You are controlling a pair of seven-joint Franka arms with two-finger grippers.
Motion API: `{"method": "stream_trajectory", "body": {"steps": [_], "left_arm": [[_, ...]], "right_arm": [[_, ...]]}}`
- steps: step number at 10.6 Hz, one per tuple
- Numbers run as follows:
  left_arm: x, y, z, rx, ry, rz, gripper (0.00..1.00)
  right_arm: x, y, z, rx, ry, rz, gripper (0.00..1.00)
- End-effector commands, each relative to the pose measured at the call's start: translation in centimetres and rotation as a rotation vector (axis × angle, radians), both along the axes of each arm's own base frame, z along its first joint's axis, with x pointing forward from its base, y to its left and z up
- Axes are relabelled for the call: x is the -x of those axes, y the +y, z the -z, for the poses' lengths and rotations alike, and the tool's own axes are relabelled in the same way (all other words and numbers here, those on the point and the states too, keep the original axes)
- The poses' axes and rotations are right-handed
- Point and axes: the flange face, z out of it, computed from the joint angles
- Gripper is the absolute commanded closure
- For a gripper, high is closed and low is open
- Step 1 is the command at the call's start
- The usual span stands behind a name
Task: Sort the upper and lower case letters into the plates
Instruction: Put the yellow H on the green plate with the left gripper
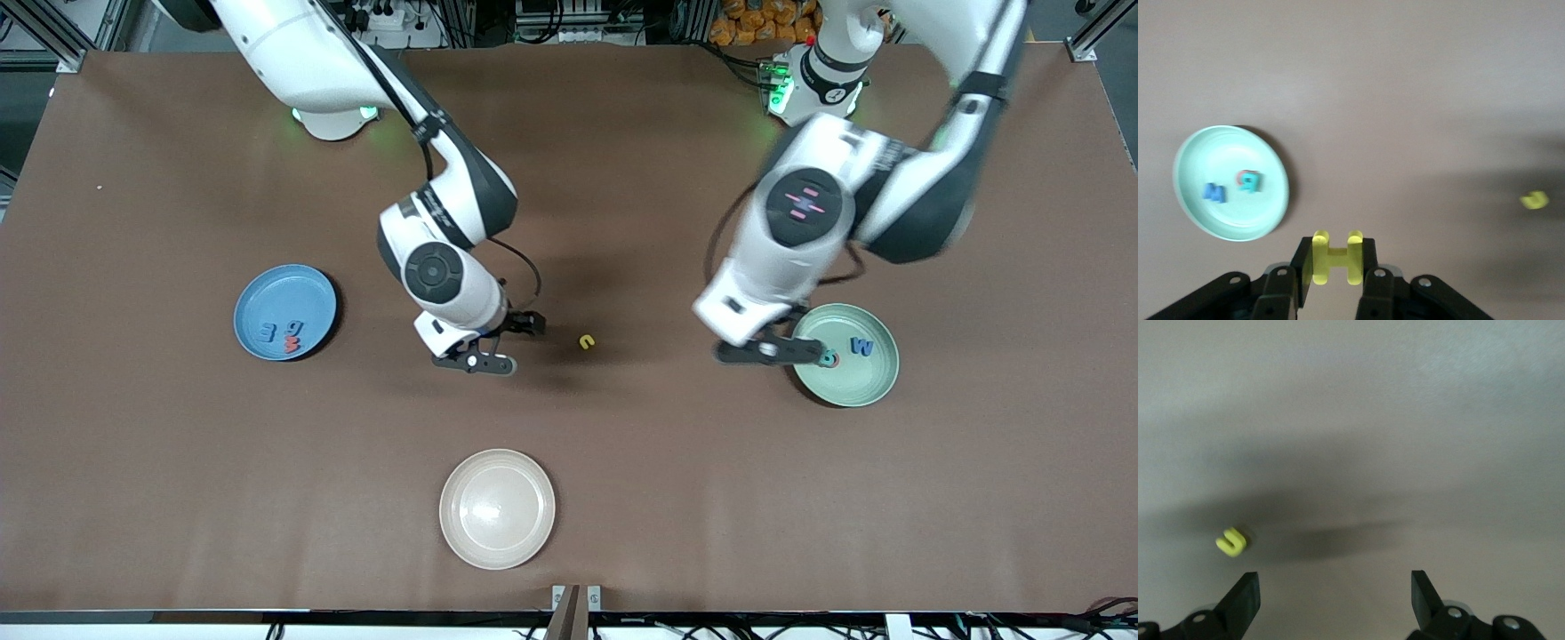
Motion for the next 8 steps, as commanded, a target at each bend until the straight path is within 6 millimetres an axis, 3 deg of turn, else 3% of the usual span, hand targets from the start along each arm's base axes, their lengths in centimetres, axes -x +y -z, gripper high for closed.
{"method": "stream_trajectory", "body": {"steps": [1, 4, 6, 7, 8], "left_arm": [[0.3, 7.3, 2.3, -0.010, 0.085, 0.036, 1.00], [0.0, 17.3, 9.3, 0.047, 0.166, 0.055, 1.00], [0.0, 20.7, 13.4, 0.074, 0.200, 0.045, 1.00], [-0.2, 21.6, 15.3, 0.083, 0.214, 0.034, 1.00], [-0.4, 21.8, 16.8, 0.095, 0.216, 0.030, 0.88]], "right_arm": [[-0.7, 2.2, 2.5, 0.008, -0.004, 0.267, 0.00], [-1.6, 5.8, 4.6, -0.005, 0.011, 0.457, 0.00], [-2.5, 7.2, 4.3, -0.028, 0.009, 0.568, 0.00], [-2.0, 8.4, 5.0, -0.026, 0.008, 0.575, 0.00], [-1.7, 8.6, 5.6, -0.020, 0.017, 0.584, 0.00]]}}
